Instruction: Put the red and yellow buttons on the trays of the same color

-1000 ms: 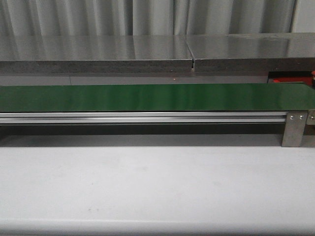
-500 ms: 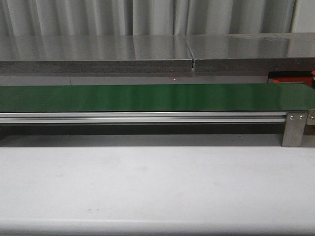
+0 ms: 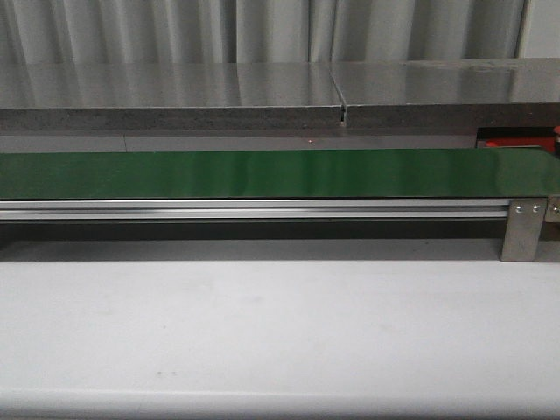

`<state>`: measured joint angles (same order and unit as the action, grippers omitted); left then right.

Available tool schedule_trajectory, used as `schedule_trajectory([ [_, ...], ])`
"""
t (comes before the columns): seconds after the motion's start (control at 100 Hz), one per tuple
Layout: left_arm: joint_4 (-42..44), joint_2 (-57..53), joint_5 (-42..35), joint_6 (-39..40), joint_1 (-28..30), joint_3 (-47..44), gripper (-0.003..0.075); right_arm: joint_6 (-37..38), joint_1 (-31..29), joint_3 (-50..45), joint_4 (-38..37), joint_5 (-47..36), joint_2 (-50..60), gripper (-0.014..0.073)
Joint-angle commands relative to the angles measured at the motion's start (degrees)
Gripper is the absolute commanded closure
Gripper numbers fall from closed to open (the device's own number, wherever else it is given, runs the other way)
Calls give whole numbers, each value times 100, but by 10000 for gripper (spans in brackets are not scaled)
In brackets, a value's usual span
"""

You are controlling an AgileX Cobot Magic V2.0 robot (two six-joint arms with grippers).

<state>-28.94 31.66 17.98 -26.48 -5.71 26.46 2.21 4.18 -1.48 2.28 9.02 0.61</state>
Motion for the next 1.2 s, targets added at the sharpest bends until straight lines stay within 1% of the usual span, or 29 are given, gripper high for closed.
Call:
schedule_trajectory([
  [0.0,219,7,-568,14,-45,148,739,-9,3,102,10,-479,102,711],
  [0.06,647,-29,-780,222,-45,96,739,-9,3,102,10,-479,102,711],
  [0.12,1159,-107,-1030,636,-45,-13,739,-9,3,102,10,-479,102,711],
  [0.27,2894,-520,-1621,2417,-55,-460,739,-9,3,102,10,-479,102,711],
  [0.35,3355,-787,-1839,2781,-55,-759,739,-9,3,102,10,-479,102,711],
  [0.71,3370,-2462,-1882,2795,-55,-2214,739,-9,3,102,10,-479,102,711],
  [0.82,3370,-2902,-1882,2795,-8,-2507,739,-9,3,102,10,-479,102,711],
  [1.01,3329,-3410,-1798,2795,268,-2716,739,-9,3,102,10,-479,102,711],
  [1.19,3329,-3408,-1920,2795,408,-2716,739,-9,3,102,10,-474,102,711],
])
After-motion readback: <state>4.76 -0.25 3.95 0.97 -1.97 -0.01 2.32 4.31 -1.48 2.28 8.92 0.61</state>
